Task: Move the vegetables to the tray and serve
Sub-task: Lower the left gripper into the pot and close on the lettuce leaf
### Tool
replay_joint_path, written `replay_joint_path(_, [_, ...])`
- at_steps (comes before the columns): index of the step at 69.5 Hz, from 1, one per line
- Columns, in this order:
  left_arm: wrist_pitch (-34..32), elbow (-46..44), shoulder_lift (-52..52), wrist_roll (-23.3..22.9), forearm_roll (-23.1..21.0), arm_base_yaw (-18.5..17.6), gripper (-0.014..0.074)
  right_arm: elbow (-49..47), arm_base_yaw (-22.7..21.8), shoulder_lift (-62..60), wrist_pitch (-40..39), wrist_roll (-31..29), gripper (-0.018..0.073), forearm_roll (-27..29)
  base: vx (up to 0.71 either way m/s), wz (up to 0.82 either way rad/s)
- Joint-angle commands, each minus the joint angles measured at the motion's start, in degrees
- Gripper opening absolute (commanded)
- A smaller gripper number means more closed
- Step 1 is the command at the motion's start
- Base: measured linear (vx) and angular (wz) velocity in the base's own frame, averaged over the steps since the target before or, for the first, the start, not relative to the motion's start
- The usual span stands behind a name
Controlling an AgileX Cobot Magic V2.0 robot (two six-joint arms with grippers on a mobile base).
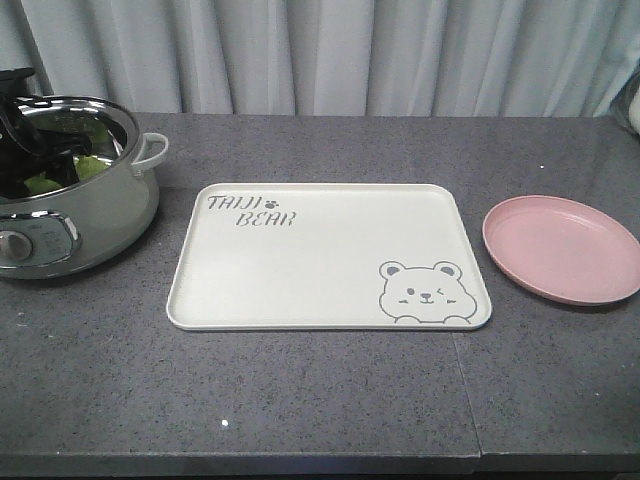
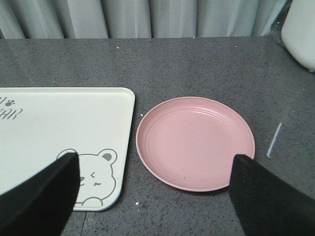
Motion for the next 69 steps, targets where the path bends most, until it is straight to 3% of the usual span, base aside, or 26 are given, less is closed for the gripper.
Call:
replay_joint_path(1, [0.5, -0.9, -2.2, 0.1, -1.3, -0.4, 0.0486, -2.1, 0.0, 0.0, -4.5, -0.7, 0.0592, 0.0, 0.0, 0.0])
replay_joint_path(17, [0.5, 0.1, -2.0, 0.1, -0.5, -0.4, 0.0478, -2.1, 0.0, 0.0, -4.5, -0.7, 0.0592, 0.0, 0.0, 0.0])
replay_joint_path(25, [0.5, 0.1, -2.0, 0.1, -0.4, -0.4, 0.0419, -2.1, 0.0, 0.0, -4.5, -0.7, 0.0592, 0.1, 0.0, 0.0])
replay_joint_path(33, [0.5, 0.1, -2.0, 0.1, -0.4, -0.4, 0.0273, -2.1, 0.0, 0.0, -4.5, -0.7, 0.0592, 0.1, 0.0, 0.0])
replay_joint_path(44, [0.5, 0.1, -2.0, 1.0, -0.5, -0.4, -0.0006, -2.1, 0.0, 0.0, -4.4, -0.7, 0.0592, 0.1, 0.0, 0.0])
replay_joint_path(69, [0.3, -3.3, -3.8, 1.8, -0.6, -0.4, -0.0008, -2.1, 0.0, 0.0, -4.4, -1.7, 0.0592, 0.0, 0.0, 0.0])
